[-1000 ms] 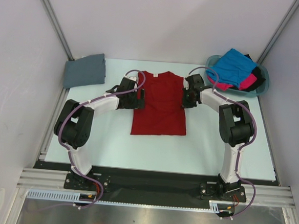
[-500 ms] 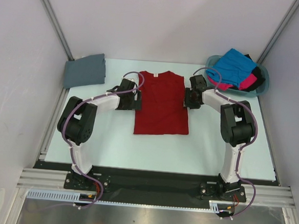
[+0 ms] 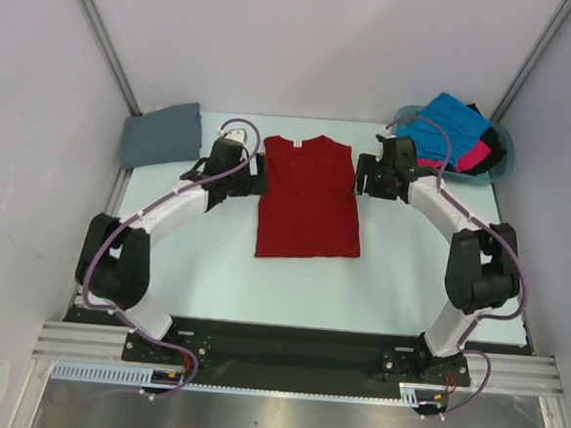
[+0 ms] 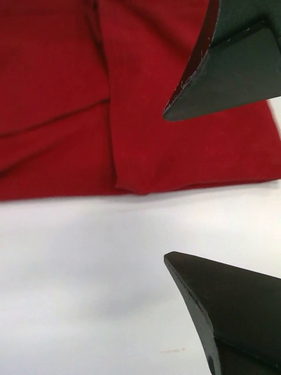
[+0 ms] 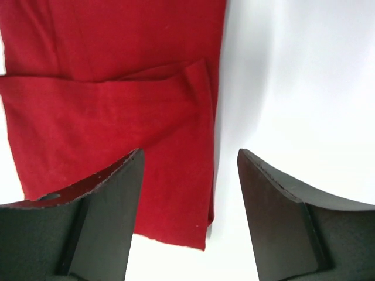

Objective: Fold and stack the t-shirts
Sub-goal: Fold the tshirt

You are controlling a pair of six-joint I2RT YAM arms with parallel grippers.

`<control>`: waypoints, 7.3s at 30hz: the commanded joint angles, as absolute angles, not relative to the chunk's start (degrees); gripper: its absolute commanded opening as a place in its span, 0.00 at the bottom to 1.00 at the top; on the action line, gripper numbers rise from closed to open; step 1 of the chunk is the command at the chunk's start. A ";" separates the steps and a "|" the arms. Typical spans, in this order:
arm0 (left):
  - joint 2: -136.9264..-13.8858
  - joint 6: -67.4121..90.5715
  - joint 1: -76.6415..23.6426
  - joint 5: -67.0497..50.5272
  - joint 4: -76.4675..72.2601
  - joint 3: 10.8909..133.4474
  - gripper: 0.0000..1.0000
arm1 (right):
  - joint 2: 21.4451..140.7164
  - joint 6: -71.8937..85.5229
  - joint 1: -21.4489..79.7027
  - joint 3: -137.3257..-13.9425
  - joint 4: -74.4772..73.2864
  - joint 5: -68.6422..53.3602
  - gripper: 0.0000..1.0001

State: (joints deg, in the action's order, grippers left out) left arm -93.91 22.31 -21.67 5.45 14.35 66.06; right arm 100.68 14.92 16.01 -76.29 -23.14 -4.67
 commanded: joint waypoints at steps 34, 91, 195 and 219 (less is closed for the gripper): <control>-77.70 39.46 -25.93 -14.06 -9.05 25.14 1.00 | 87.18 26.54 12.92 -42.19 -9.06 -28.38 0.70; -52.49 46.32 -40.78 -2.99 14.93 27.58 0.01 | 55.64 32.43 24.08 -37.09 -28.21 -16.97 0.13; -136.93 29.09 -15.21 -31.64 12.39 106.34 0.81 | 137.72 22.76 10.99 -112.50 -21.27 -31.29 0.44; -137.82 26.90 -9.49 -24.53 5.90 107.06 0.84 | 143.62 17.15 5.89 -122.70 -23.29 -22.15 0.43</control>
State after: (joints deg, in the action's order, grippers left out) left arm -139.61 29.69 -11.90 -30.92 8.29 109.58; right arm 144.62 20.38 6.50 -120.90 -21.76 -25.82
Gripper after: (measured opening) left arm 0.835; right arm 0.425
